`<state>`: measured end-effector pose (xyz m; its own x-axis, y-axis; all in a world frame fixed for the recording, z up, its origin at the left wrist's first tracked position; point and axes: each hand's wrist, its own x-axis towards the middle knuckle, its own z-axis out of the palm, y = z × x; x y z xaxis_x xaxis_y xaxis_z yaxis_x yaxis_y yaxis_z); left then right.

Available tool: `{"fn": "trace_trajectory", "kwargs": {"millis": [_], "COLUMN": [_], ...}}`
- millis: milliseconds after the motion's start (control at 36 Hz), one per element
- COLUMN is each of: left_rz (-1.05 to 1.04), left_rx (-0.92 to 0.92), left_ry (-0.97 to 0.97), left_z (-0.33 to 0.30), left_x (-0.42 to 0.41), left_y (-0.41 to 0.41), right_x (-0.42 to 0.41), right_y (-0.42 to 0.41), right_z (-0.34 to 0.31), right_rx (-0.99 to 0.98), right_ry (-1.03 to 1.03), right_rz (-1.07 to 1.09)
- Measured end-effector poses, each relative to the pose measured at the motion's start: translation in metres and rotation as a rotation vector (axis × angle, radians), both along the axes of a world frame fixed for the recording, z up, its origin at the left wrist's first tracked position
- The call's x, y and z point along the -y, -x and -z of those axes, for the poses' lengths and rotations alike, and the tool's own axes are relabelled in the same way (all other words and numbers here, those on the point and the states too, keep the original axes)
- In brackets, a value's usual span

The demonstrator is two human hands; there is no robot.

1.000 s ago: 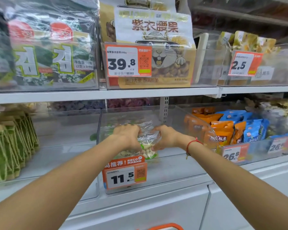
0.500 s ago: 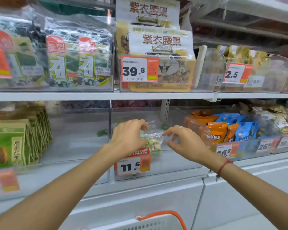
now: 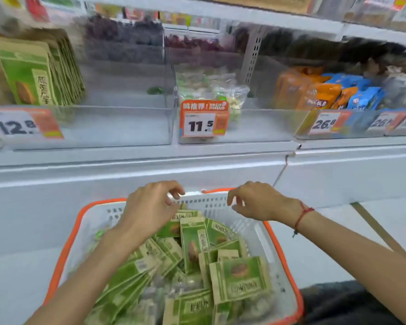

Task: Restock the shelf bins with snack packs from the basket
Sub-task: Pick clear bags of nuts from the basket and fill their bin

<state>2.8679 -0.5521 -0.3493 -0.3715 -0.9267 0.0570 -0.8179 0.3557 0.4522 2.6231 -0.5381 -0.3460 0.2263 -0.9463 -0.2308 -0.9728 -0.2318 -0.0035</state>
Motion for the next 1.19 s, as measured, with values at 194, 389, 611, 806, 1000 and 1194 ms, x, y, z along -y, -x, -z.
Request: {"fn": "trace_trajectory", "kwargs": {"millis": [194, 389, 611, 806, 1000, 1194], "left_rz": [0.070, 0.223, 0.197, 0.079, 0.080, -0.021], "left_rx": [0.279, 0.367, 0.198, 0.524, 0.689, 0.235], "left_ry": [-0.221, -0.375, -0.487, -1.048, -1.117, -0.939], "left_z": [0.074, 0.119, 0.111, 0.079, 0.086, 0.088], "left_x": [-0.014, -0.036, -0.037, -0.043, -0.077, -0.066], "left_y": [-0.035, -0.063, -0.066, -0.078, -0.077, -0.081], "right_x": [-0.024, -0.044, -0.059, -0.041, -0.032, -0.040], "right_y": [-0.014, -0.017, -0.036, -0.085, -0.141, -0.136], "right_z": [0.054, 0.081, 0.111, 0.097, 0.096, 0.091], "right_rx": [0.074, 0.094, -0.085, 0.140, 0.255, 0.447], "right_ry": [-0.265, -0.417, -0.175, -0.170, -0.648, -0.758], "right_rz": [0.036, -0.010, -0.146, -0.180, -0.285, -0.158]}}
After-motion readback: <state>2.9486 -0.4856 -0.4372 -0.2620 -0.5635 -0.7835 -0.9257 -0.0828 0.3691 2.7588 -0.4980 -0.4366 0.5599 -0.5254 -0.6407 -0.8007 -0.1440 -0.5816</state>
